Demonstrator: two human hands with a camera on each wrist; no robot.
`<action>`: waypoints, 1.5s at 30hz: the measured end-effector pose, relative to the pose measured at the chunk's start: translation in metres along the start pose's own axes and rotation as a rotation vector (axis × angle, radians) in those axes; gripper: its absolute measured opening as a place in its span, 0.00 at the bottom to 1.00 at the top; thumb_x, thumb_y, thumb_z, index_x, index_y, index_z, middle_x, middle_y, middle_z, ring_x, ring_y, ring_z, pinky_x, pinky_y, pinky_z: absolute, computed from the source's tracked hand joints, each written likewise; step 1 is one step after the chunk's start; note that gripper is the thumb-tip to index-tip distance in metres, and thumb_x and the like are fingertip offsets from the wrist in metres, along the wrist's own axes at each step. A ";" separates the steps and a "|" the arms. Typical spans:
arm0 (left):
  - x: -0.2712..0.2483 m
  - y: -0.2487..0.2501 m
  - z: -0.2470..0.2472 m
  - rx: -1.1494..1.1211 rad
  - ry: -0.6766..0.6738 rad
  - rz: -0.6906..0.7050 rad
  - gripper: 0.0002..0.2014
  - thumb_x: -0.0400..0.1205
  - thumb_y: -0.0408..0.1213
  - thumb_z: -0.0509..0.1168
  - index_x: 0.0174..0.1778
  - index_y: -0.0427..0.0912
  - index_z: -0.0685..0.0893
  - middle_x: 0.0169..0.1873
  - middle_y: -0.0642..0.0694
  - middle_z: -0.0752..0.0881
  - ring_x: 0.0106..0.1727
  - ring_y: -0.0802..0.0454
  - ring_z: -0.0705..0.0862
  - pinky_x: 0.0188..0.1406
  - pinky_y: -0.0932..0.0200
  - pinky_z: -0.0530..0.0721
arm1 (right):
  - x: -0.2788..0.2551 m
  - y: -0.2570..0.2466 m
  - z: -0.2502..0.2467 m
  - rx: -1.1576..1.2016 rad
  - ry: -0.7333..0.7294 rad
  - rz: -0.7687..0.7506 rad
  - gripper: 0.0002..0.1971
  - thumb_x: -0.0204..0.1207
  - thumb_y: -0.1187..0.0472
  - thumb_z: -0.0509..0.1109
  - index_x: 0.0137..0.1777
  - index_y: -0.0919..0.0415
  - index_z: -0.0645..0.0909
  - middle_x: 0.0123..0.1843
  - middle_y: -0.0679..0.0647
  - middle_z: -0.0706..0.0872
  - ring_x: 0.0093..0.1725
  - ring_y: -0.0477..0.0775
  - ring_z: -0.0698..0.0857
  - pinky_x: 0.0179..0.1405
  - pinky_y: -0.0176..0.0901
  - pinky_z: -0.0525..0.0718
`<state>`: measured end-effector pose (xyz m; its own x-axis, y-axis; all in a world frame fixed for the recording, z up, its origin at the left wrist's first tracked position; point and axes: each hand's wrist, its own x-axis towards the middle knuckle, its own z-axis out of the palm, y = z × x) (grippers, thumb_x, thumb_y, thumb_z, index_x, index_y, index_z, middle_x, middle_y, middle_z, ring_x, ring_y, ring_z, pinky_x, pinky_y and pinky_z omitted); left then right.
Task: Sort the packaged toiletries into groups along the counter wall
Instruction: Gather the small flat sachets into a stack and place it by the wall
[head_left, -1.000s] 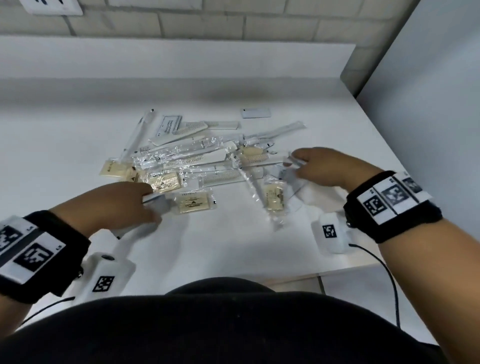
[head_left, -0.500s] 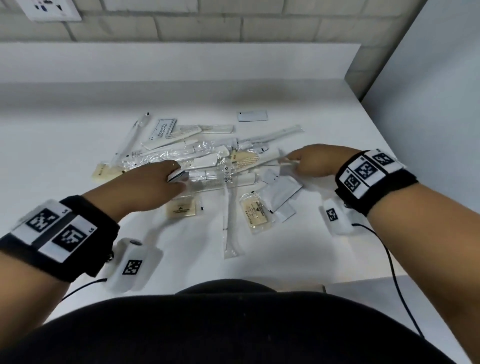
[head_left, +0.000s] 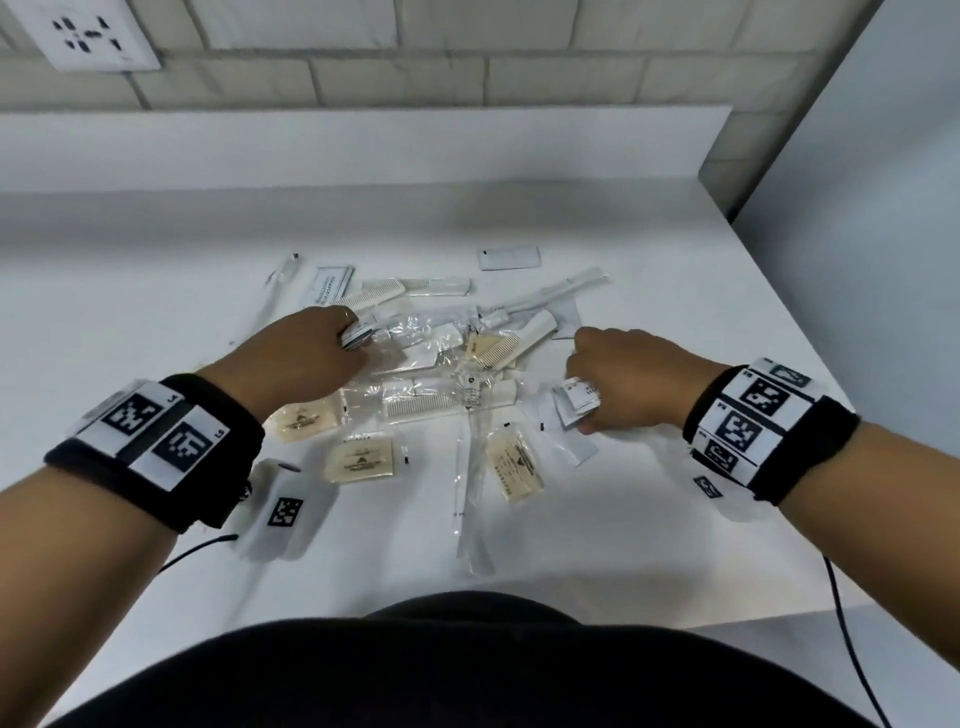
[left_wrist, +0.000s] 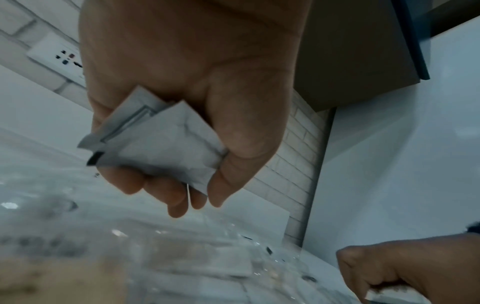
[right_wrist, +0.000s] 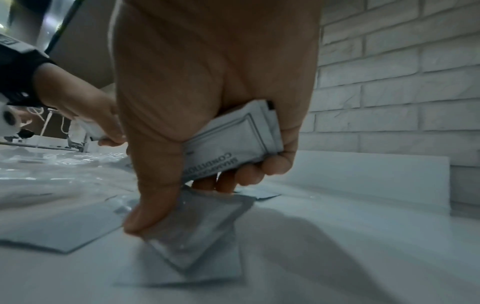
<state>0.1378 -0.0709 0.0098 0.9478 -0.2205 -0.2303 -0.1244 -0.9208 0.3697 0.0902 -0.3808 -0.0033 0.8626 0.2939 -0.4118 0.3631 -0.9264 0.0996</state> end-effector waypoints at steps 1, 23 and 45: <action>0.001 -0.005 -0.004 0.009 0.009 -0.020 0.08 0.82 0.44 0.63 0.46 0.44 0.79 0.38 0.46 0.83 0.36 0.49 0.81 0.34 0.56 0.75 | 0.003 0.004 -0.001 -0.006 -0.030 0.013 0.25 0.69 0.39 0.72 0.58 0.55 0.78 0.57 0.52 0.76 0.55 0.57 0.79 0.50 0.48 0.78; 0.013 -0.104 -0.046 -0.223 0.203 -0.291 0.08 0.80 0.41 0.61 0.40 0.40 0.75 0.35 0.44 0.80 0.36 0.44 0.78 0.33 0.56 0.70 | 0.115 -0.128 -0.080 0.265 0.025 -0.156 0.31 0.75 0.32 0.60 0.75 0.45 0.70 0.75 0.45 0.77 0.69 0.52 0.79 0.67 0.48 0.78; 0.122 -0.037 -0.052 0.346 -0.268 -0.223 0.24 0.77 0.29 0.60 0.71 0.42 0.79 0.65 0.37 0.82 0.58 0.43 0.84 0.51 0.56 0.82 | 0.053 -0.066 -0.087 1.232 0.139 0.277 0.25 0.85 0.40 0.48 0.54 0.58 0.79 0.44 0.49 0.85 0.43 0.54 0.79 0.58 0.55 0.78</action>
<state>0.2733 -0.0474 0.0145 0.8593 -0.0389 -0.5100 -0.0604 -0.9978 -0.0256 0.1428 -0.2839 0.0470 0.9137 0.0084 -0.4063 -0.3371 -0.5429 -0.7692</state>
